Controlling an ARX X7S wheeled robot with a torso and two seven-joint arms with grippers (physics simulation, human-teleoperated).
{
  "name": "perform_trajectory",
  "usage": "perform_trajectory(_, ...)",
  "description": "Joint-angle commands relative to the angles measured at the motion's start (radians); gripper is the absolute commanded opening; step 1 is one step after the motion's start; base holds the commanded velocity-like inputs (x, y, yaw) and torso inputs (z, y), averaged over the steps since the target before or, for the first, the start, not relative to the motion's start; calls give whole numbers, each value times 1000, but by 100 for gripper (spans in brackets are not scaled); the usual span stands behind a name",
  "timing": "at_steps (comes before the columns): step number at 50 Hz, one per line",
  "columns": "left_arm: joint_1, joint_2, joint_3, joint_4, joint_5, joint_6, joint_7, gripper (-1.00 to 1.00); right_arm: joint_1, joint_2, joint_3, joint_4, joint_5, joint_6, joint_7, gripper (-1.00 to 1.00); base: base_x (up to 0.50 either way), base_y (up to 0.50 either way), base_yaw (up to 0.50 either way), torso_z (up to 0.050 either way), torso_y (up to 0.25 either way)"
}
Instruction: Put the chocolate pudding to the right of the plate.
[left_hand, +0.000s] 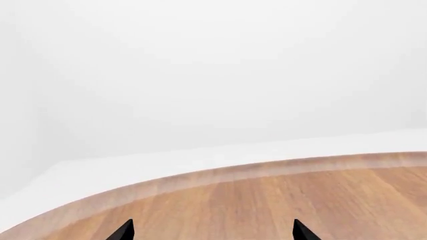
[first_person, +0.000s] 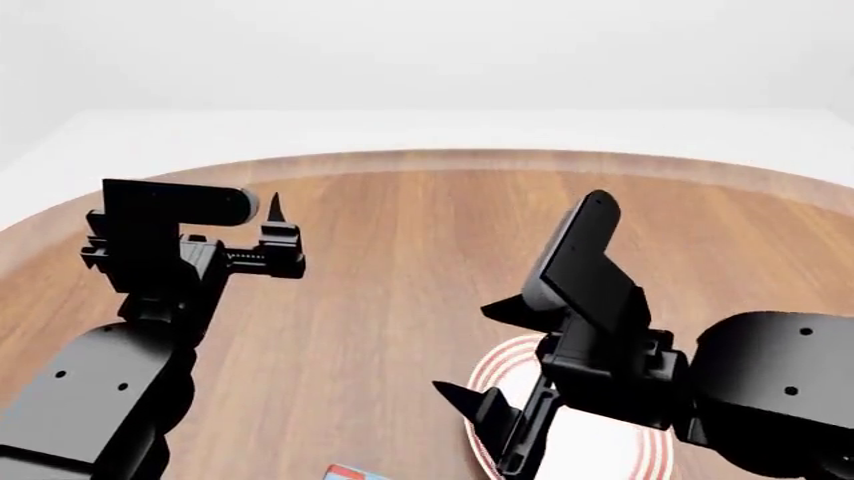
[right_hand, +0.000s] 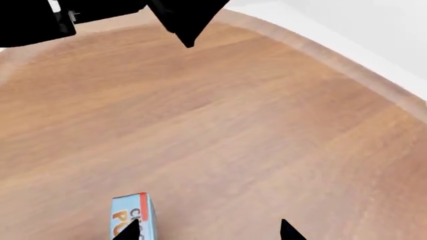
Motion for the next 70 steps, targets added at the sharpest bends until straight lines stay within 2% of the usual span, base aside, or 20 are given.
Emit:
perform_trajectory(1,0,-2,0,-2,-3,3,-4,100,-38,-7,-67,34,133,-5,126,100,0,0,0,0,0)
perform_trajectory(29,-4,-6,3,-10,-14,9,-11,100,-103,-3,-288,36,50,-37,119,100,0,0,0,0,0)
perform_trajectory(33,-4,-6,5,-10,-15,11,-12,100,-101,4,-362,62,-25,-52,90,100,0,0,0,0,0)
perform_trajectory(52,4,-8,4,-12,-22,20,-16,100,-109,9,-554,138,-161,-131,-14,100,0,0,0,0,0)
perform_trajectory(70,10,-12,3,-12,-30,22,-20,100,-113,-10,-656,241,-242,-192,-69,100,0,0,0,0,0)
